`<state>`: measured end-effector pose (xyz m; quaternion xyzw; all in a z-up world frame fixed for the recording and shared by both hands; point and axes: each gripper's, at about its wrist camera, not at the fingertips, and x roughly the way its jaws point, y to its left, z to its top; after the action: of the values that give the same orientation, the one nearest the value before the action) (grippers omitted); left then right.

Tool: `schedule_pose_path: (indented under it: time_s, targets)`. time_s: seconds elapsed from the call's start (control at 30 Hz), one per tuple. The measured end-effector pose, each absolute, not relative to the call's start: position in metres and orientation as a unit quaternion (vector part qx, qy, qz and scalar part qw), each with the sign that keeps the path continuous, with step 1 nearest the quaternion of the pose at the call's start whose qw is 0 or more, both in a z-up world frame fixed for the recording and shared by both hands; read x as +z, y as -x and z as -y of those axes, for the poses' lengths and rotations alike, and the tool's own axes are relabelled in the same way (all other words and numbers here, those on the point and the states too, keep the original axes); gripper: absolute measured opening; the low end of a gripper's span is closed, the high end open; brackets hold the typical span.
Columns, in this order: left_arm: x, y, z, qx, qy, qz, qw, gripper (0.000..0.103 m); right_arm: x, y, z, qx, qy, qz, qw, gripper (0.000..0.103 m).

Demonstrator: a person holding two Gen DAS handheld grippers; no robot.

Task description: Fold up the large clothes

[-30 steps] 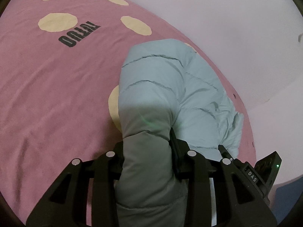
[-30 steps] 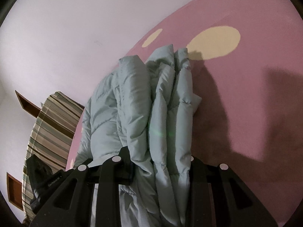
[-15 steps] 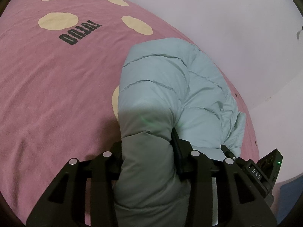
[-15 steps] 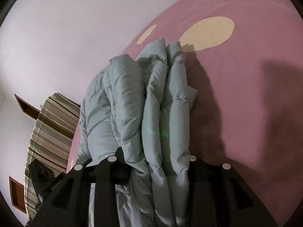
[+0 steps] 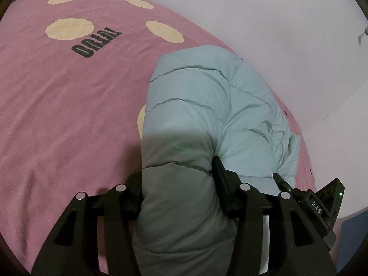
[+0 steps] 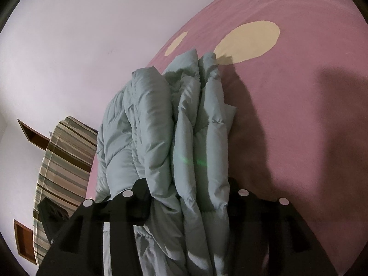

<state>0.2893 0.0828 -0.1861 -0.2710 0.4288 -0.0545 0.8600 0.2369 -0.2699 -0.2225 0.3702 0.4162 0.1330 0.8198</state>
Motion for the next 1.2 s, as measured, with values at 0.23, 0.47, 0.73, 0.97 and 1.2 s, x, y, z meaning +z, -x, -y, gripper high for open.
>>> schedule_pose_path:
  time_s: [0.23, 0.47, 0.73, 0.97, 1.2]
  targets:
    - [-0.18, -0.287, -0.087, -0.042, 0.262, -0.431, 0.862, 0.067, -0.218, -0.231, 0.276, 0.128, -0.377, -0.415, 0.818, 0.053]
    - [-0.162, -0.274, -0.087, -0.029, 0.234, -0.422, 0.875, 0.08, -0.205, -0.213, 0.292, 0.103, -0.379, -0.408, 0.824, 0.062]
    - [-0.123, -0.236, -0.079, 0.005, 0.155, -0.394, 0.906, 0.089, -0.162, -0.173, 0.299, 0.059, -0.336, -0.395, 0.853, 0.063]
    - [-0.092, -0.191, -0.067, 0.039, 0.08, -0.367, 0.926, 0.092, -0.123, -0.127, 0.276, 0.002, -0.235, -0.402, 0.885, 0.07]
    - [-0.059, -0.147, -0.059, 0.052, 0.039, -0.343, 0.937, 0.094, -0.089, -0.091, 0.243, -0.012, -0.149, -0.397, 0.906, 0.076]
